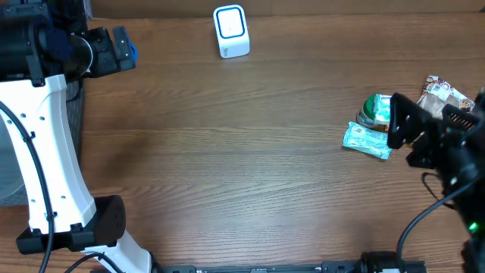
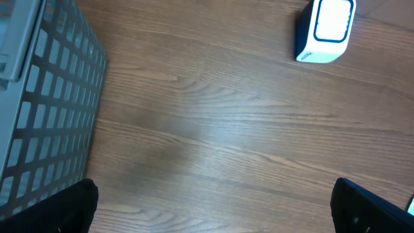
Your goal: Scan the item barcode
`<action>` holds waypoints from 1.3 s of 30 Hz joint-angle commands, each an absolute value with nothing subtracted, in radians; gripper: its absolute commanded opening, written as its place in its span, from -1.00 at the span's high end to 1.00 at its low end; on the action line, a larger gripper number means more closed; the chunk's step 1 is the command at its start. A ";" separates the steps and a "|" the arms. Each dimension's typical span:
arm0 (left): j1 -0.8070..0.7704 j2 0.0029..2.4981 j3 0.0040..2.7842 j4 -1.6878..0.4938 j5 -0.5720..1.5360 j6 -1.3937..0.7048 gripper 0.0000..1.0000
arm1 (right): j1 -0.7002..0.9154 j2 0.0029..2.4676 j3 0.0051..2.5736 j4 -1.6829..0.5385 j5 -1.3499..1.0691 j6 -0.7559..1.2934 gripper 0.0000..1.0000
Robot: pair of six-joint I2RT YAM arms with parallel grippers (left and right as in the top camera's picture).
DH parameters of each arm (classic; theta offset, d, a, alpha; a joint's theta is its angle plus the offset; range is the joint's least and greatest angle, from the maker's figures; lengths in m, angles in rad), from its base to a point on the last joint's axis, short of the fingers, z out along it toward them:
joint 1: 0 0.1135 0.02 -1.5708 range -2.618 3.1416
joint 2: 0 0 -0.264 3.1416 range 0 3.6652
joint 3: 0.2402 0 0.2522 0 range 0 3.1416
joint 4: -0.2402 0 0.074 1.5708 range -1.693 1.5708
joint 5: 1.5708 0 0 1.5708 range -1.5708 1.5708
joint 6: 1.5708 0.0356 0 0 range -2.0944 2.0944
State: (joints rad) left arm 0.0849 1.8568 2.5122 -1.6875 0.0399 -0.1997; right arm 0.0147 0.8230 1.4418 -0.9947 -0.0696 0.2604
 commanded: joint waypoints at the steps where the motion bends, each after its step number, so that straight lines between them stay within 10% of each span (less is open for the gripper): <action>1: 0.078 1.860 2.522 -1.689 0.033 -0.183 -0.99 | 0.020 0.695 1.226 -0.859 -0.054 0.229 -1.00; 15: 0.078 1.860 2.522 -1.689 0.033 -0.183 -0.99 | 0.041 0.189 0.298 -0.073 -0.079 0.237 -1.00; 39: 0.078 1.860 2.522 -1.689 0.033 -0.183 -0.99 | 0.089 0.003 0.008 -0.083 -0.024 0.238 -1.00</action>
State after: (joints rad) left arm 0.0849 1.8568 2.5122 -1.6878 0.0399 -0.1997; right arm 0.0814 0.0147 0.0185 -0.0898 -0.0360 0.2390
